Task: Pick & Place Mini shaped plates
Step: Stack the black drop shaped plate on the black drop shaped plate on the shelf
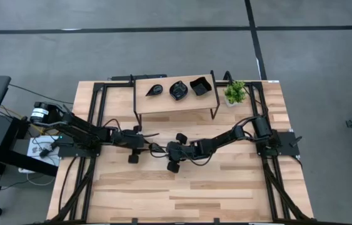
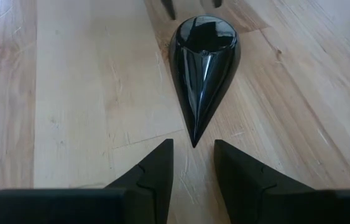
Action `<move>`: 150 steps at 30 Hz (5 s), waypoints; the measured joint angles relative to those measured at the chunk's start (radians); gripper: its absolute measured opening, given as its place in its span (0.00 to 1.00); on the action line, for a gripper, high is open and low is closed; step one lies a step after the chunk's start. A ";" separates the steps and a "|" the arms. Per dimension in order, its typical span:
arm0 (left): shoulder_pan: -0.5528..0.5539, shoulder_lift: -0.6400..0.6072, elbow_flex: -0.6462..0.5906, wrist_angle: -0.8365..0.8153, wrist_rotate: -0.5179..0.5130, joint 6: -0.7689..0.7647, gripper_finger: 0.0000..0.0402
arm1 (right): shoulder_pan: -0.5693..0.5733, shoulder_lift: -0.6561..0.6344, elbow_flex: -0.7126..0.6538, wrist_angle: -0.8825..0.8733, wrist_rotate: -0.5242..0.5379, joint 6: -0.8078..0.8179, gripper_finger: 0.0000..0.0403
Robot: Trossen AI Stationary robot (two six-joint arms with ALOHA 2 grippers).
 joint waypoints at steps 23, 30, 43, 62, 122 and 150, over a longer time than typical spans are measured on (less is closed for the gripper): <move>0.002 0.051 0.001 0.015 -0.010 -0.001 0.59 | 0.000 0.000 0.000 -0.003 -0.003 0.000 0.28; 0.006 0.109 0.002 0.070 0.001 -0.025 0.58 | 0.000 0.000 0.000 -0.006 -0.003 -0.001 0.28; 0.014 0.114 0.000 0.133 0.007 -0.024 0.58 | -0.010 0.002 -0.001 0.017 -0.010 -0.002 0.28; 0.014 0.113 0.066 0.058 0.017 -0.061 0.58 | -0.014 0.003 -0.001 0.030 -0.014 -0.002 0.28; -0.027 0.113 0.065 0.047 0.056 -0.087 0.58 | -0.008 0.002 0.000 0.048 -0.051 -0.028 0.28; -0.095 0.112 0.066 0.028 -0.047 -0.123 0.58 | -0.037 0.002 0.113 -0.086 -0.079 -0.107 0.28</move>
